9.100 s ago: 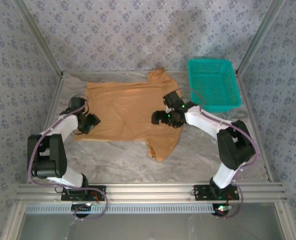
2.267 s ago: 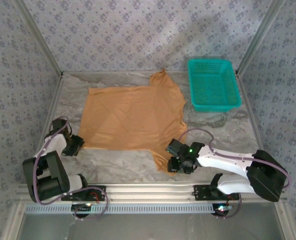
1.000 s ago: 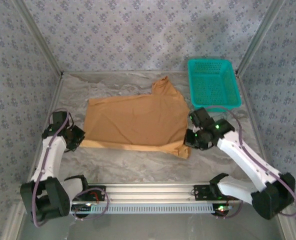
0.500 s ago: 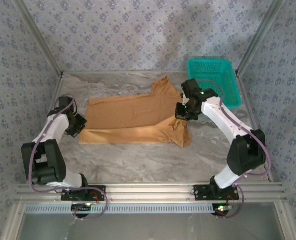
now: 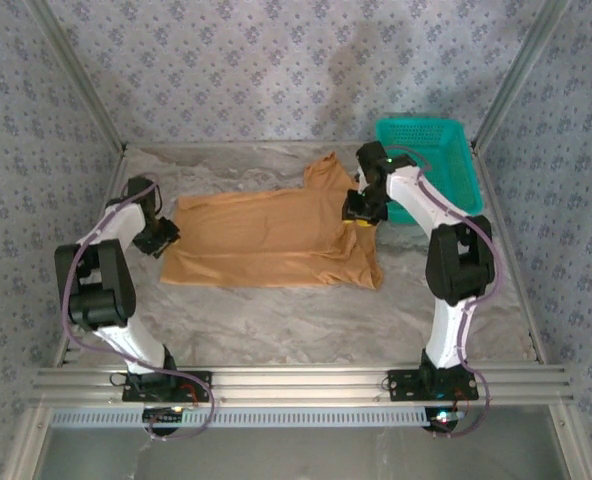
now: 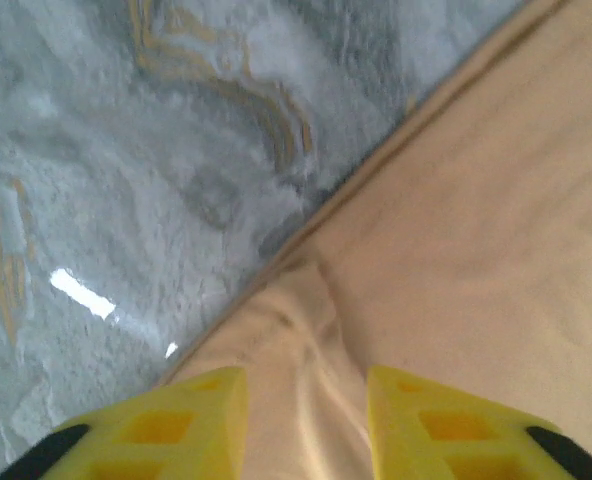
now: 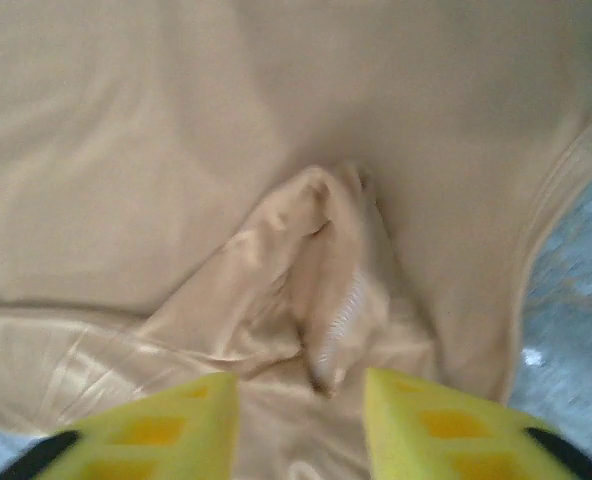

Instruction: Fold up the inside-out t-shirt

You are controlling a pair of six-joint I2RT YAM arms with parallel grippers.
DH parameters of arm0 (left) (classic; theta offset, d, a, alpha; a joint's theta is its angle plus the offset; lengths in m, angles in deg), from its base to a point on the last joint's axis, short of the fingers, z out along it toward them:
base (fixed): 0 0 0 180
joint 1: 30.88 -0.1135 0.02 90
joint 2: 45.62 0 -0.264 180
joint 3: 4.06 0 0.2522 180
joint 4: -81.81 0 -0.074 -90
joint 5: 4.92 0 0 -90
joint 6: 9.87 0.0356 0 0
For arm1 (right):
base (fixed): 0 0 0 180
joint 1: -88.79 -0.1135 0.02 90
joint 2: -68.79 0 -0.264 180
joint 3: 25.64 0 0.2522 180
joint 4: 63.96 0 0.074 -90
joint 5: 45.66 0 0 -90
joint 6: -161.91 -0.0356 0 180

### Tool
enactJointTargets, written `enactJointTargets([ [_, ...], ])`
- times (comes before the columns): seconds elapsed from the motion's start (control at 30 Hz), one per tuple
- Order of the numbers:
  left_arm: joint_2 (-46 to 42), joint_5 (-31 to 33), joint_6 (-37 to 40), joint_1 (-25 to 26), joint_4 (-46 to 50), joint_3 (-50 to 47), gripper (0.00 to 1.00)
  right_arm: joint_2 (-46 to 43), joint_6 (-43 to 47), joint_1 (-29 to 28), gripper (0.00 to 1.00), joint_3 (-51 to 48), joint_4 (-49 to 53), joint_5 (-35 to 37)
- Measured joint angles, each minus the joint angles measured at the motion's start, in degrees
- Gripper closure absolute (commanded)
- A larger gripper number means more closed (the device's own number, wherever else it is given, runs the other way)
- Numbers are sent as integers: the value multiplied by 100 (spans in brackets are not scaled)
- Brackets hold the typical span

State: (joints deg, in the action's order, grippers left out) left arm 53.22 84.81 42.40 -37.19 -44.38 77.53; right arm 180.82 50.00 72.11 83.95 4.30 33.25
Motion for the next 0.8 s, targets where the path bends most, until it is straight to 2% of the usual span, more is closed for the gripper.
enactJointTargets([
  [0.13, -286, 142, 87, 0, 74, -166, 60, -212, 101, 195, 50, -304, -11, 249],
  [0.33, -1635, -417, -52, 7, -125, -1663, 61, -1587, 35, -55, 60, -2227, -188, 116],
  [0.5, -1517, -1084, -208, 11, -496, -2087, 62, -1904, -72, -131, 57, -3316, -531, -87],
  [0.63, -1342, -1399, -284, 11, -800, -2098, 62, -1897, -188, -136, 57, -3781, -813, -269],
  [0.67, -1316, -1438, -286, 9, -861, -2098, 62, -1888, -221, -136, 59, -3823, -883, -299],
  [0.7, -1279, -1475, -286, 0, -909, -2096, 62, -1864, -249, -136, 66, -3858, -973, -332],
  [0.73, -1228, -1515, -284, -31, -957, -2096, 62, -1814, -260, -136, 77, -3871, -1049, -343],
  [0.8, -1078, -1561, -282, -166, -1012, -2094, 62, -1718, -334, -131, 92, -3884, -1176, -354],
])
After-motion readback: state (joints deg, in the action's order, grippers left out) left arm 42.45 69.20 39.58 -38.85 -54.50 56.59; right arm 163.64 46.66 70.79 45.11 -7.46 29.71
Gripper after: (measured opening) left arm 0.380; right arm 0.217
